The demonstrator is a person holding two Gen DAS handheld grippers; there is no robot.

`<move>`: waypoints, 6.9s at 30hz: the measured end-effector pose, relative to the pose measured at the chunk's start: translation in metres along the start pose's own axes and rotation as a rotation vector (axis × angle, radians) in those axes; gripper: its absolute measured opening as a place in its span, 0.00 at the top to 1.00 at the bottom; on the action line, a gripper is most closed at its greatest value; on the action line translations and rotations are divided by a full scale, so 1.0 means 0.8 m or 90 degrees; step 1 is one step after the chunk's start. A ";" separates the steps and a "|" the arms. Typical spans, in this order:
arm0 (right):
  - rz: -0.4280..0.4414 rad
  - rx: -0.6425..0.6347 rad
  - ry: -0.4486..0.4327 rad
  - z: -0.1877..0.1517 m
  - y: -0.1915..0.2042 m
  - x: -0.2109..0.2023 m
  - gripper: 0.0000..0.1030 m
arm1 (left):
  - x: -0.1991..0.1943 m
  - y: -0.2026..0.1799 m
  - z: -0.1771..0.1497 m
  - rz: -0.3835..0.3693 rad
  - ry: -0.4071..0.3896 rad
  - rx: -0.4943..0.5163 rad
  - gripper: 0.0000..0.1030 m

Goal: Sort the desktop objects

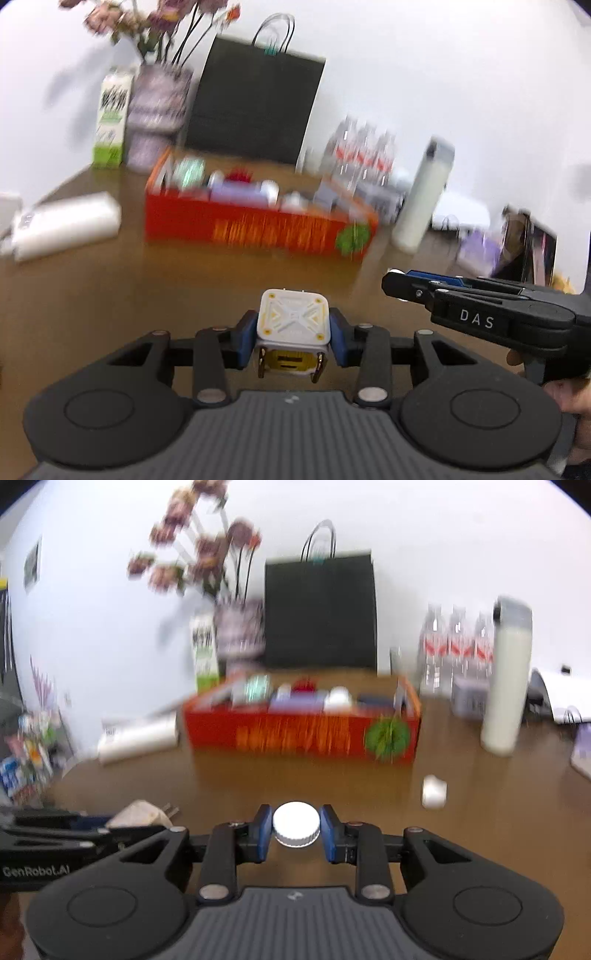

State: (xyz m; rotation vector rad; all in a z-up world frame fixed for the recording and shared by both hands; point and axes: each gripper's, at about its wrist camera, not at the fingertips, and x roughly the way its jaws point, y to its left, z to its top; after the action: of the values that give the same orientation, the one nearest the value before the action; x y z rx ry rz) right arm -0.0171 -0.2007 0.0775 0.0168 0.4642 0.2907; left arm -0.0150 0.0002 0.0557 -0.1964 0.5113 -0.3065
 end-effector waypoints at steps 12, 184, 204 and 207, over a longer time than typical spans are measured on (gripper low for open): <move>0.036 0.145 0.097 0.173 -0.091 0.282 0.74 | 0.250 0.049 0.171 0.114 0.031 -0.029 0.60; -0.086 0.034 0.188 0.231 -0.053 0.269 0.14 | 0.214 0.095 0.288 0.051 0.248 -0.013 0.00; -0.080 0.064 0.079 0.031 -0.001 0.033 0.03 | -0.006 0.030 0.066 0.030 0.140 -0.044 0.00; -0.083 0.062 0.066 -0.018 0.006 -0.009 0.03 | -0.055 0.020 0.009 0.058 0.075 -0.033 0.00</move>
State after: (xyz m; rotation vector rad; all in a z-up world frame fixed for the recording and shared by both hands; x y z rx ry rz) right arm -0.0309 -0.1984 0.0681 0.0665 0.5794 0.1409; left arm -0.0440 0.0308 0.0776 -0.2049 0.6436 -0.2173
